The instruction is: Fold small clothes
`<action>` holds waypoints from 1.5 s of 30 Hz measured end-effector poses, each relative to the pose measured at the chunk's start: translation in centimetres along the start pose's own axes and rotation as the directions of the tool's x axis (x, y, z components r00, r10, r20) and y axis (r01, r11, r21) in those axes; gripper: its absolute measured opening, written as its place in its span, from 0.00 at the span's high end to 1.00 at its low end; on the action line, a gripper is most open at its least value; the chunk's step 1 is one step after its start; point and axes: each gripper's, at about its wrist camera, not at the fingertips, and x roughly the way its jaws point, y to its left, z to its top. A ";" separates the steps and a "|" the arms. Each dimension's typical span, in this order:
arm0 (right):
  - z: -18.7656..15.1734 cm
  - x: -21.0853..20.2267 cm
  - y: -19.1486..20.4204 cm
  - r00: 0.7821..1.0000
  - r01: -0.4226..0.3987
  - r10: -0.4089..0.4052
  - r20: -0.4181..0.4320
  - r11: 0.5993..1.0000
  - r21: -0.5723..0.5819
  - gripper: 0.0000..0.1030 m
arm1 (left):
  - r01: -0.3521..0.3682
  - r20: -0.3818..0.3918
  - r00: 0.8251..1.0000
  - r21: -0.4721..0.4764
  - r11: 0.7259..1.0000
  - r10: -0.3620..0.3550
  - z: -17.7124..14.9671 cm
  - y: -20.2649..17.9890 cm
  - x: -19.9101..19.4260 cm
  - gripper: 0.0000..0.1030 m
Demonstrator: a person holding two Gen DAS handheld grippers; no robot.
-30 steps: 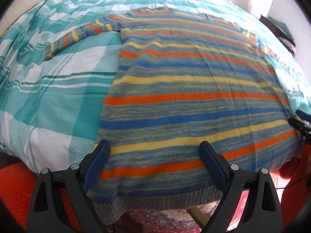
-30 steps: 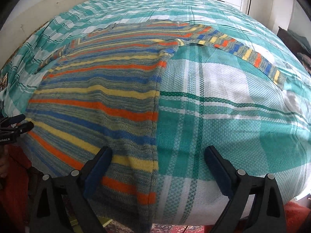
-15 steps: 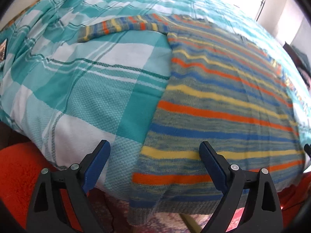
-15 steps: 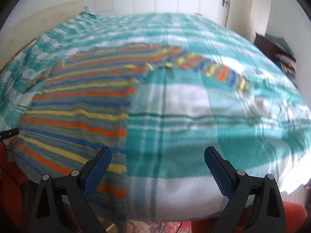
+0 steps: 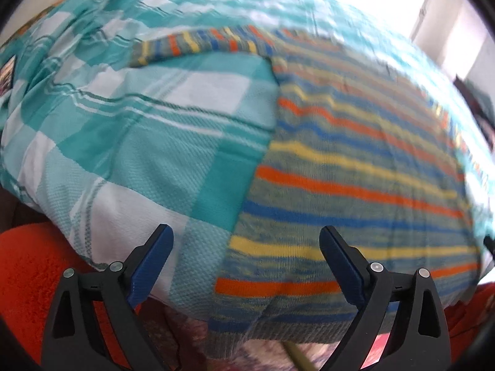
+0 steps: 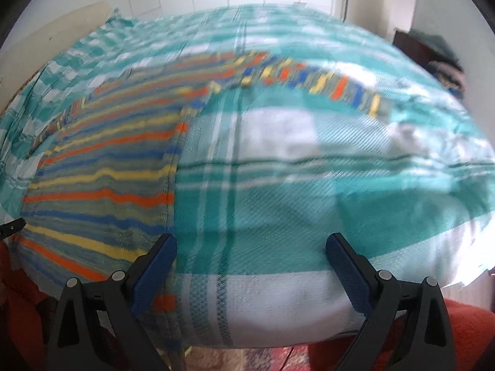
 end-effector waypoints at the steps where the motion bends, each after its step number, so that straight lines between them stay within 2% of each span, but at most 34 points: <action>1: 0.1 -0.7 0.1 0.999 0.009 -0.009 0.035 1.000 -0.010 0.06 | 0.007 0.013 1.000 -0.021 1.000 -0.007 0.2 0.4 -0.3 0.07; 3: 0.4 -1.9 0.5 0.995 0.017 -0.014 0.094 0.999 -0.033 0.06 | 0.008 0.021 1.000 -0.054 0.998 -0.007 0.4 1.0 -0.4 0.07; 5: 0.6 -2.2 1.1 0.994 0.016 -0.010 0.109 0.998 -0.060 0.06 | -0.003 0.001 1.000 -0.072 0.997 0.003 0.5 1.5 0.0 0.07; 9: 0.1 -0.8 1.6 0.999 -0.002 0.005 0.038 0.997 -0.075 0.06 | -0.059 -0.051 0.997 -0.036 0.998 0.057 0.2 1.2 1.3 0.07; 13: -0.6 1.5 1.0 0.997 -0.008 0.004 -0.081 0.999 -0.053 0.06 | -0.111 -0.054 0.992 0.030 0.993 0.113 -0.2 0.1 1.7 0.06; 20: -1.0 2.3 0.2 0.994 -0.038 0.037 -0.105 0.999 -0.009 0.05 | -0.099 -0.065 0.993 -0.014 0.995 0.098 0.1 0.7 1.4 0.06; 23: -0.7 1.8 -0.1 0.993 -0.051 0.052 -0.102 0.999 0.009 0.05 | -0.088 -0.020 0.996 -0.039 0.995 0.087 0.4 0.9 0.2 0.06; 25: 0.0 0.6 -1.4 0.991 -0.116 0.121 -0.052 0.989 0.089 0.05 | -0.080 0.033 0.996 -0.061 0.995 0.083 0.8 1.2 -0.9 0.06; 27: 1.4 -0.5 -3.9 0.977 -0.210 0.210 0.024 0.957 0.202 0.05 | -0.088 0.071 0.993 -0.072 0.994 0.093 1.1 1.5 -1.5 0.06; 29: 3.2 -0.7 -6.9 0.966 -0.259 0.247 0.078 0.924 0.283 0.05 | -0.110 0.094 0.989 -0.081 0.991 0.117 1.3 1.8 -1.5 0.06; 33: 7.6 1.4 -15.4 0.967 -0.256 0.223 0.126 0.850 0.461 0.06 | -0.126 0.087 0.987 -0.086 0.988 0.133 1.5 1.8 -0.8 0.06; 35: 9.3 3.6 -19.4 0.977 -0.212 0.183 0.108 0.820 0.531 0.09 | -0.135 0.073 0.987 -0.079 0.988 0.140 1.4 1.7 -0.2 0.06; 38: 11.0 7.2 -23.2 0.980 -0.189 0.190 0.064 0.770 0.609 0.30 | -0.162 0.060 0.984 -0.062 0.985 0.166 1.1 1.7 0.3 0.06; 40: 11.9 10.0 -24.7 0.967 -0.218 0.249 0.050 0.715 0.664 0.31 | -0.176 0.051 0.983 -0.056 0.983 0.179 1.0 1.6 0.6 0.06; 41: 12.4 11.5 -25.1 0.962 -0.221 0.271 0.034 0.701 0.678 0.32 | -0.184 0.048 0.981 -0.052 0.981 0.187 1.0 1.6 0.8 0.06; 43: 13.1 13.5 -25.4 0.963 -0.197 0.268 -0.001 0.709 0.678 0.34 | -0.200 0.037 0.979 -0.044 0.979 0.201 1.0 1.6 1.1 0.06; 45: 13.5 16.1 -25.3 0.949 -0.207 0.313 -0.033 0.700 0.684 0.34 | -0.207 0.028 0.978 -0.042 0.977 0.208 1.0 1.5 1.3 0.06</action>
